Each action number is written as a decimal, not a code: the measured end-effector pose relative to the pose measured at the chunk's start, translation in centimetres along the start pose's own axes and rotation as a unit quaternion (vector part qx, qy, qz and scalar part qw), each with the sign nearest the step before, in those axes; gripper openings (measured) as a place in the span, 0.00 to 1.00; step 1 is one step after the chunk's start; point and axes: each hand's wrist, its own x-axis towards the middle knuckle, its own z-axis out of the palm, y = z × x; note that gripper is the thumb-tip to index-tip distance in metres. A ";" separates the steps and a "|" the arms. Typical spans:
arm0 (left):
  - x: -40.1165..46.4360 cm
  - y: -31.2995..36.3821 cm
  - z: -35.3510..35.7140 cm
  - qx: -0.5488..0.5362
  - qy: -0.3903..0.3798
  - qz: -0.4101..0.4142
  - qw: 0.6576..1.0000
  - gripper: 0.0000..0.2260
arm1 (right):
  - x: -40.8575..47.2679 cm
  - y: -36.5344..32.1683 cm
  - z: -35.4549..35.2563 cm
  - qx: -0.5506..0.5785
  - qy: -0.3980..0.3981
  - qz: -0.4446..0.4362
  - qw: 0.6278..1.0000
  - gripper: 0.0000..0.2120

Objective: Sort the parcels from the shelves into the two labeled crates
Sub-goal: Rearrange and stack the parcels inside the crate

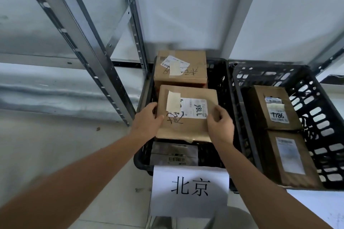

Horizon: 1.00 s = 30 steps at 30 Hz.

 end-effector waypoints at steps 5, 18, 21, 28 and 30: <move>2.2 -1.3 1.8 0.175 -0.004 0.070 0.982 0.15 | 2.2 0.2 2.7 -0.157 -0.182 -0.043 0.970 0.31; 2.6 -2.2 4.3 0.449 -0.077 0.167 0.875 0.32 | 2.6 1.5 3.3 -0.484 -0.282 -0.224 0.797 0.46; 3.4 -3.6 3.9 0.496 -0.114 0.182 0.841 0.36 | 2.3 1.8 4.2 -0.515 -0.267 -0.258 0.773 0.43; 3.9 -2.4 4.1 0.513 -0.111 0.203 0.827 0.39 | 2.6 0.5 4.1 -0.540 -0.250 -0.259 0.760 0.42; 4.3 -3.1 3.9 0.537 -0.121 0.219 0.806 0.39 | 2.6 0.6 4.1 -0.543 -0.251 -0.274 0.753 0.43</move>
